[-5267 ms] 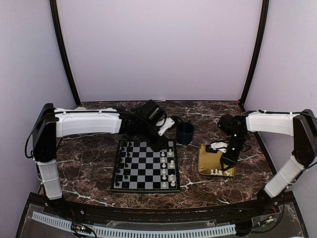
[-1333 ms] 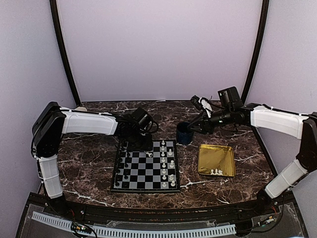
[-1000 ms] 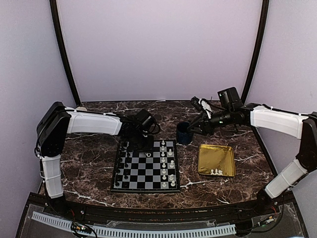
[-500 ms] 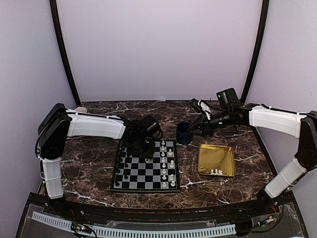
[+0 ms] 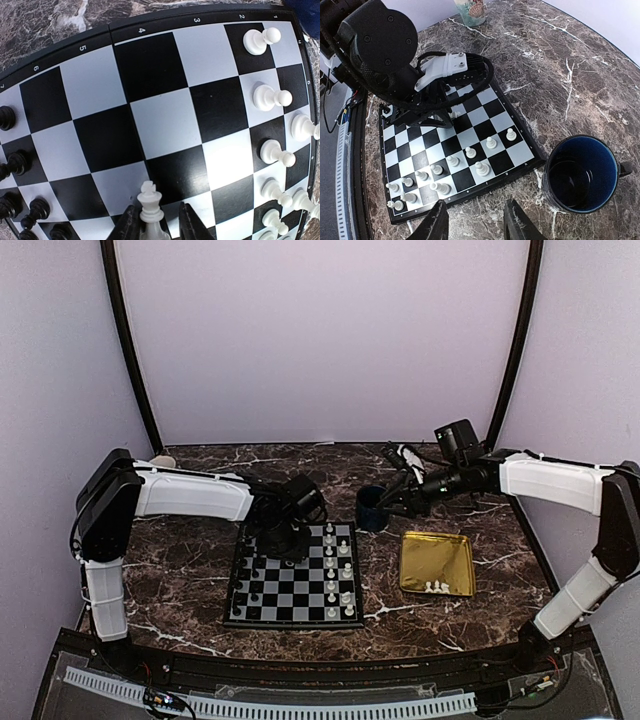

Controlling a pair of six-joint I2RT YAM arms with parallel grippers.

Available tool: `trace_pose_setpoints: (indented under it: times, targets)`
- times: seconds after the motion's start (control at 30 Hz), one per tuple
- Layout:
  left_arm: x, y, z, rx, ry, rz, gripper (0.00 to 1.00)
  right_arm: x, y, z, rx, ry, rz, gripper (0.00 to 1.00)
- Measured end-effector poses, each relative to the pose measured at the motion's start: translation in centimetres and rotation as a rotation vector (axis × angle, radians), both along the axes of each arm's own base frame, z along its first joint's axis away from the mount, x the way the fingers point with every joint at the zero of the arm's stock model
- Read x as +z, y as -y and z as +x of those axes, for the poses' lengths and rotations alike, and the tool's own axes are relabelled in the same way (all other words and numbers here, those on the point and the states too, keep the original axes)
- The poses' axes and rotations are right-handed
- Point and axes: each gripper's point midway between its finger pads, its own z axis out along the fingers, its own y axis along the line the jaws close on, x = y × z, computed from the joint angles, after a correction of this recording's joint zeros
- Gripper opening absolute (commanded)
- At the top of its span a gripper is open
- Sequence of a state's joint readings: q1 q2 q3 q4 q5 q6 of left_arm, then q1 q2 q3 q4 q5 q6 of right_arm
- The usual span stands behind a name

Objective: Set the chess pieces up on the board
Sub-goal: Pick up the king from the chessboard.

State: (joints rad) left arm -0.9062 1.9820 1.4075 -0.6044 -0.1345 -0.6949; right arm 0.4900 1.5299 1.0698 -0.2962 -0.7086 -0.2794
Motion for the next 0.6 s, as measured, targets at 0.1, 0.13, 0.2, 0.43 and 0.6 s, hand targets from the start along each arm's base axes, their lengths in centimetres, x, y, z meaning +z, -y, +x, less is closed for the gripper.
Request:
trace_pose_setpoints:
  times: [0.1,0.13,0.2,0.43,0.6]
  targets:
    - [0.0,0.1,-0.2,-0.004,-0.012,-0.006,0.29,0.0,0.0,-0.1,0.002,-0.003,0.0,0.39]
    - [-0.1,0.1,-0.3,-0.005,-0.015,-0.007,0.3,-0.1,0.0,-0.1,0.002,-0.004,0.0,0.39]
    - [-0.1,0.1,-0.4,-0.007,-0.019,-0.007,0.33,0.0,0.0,-0.1,0.002,-0.004,0.0,0.39]
    - [-0.1,-0.8,-1.3,-0.011,-0.045,0.012,0.33,0.3,-0.1,0.1,0.004,0.001,0.005,0.39]
    - [-0.1,-1.0,-1.7,-0.014,-0.054,0.015,0.27,0.3,-0.2,0.1,0.006,-0.001,0.007,0.39]
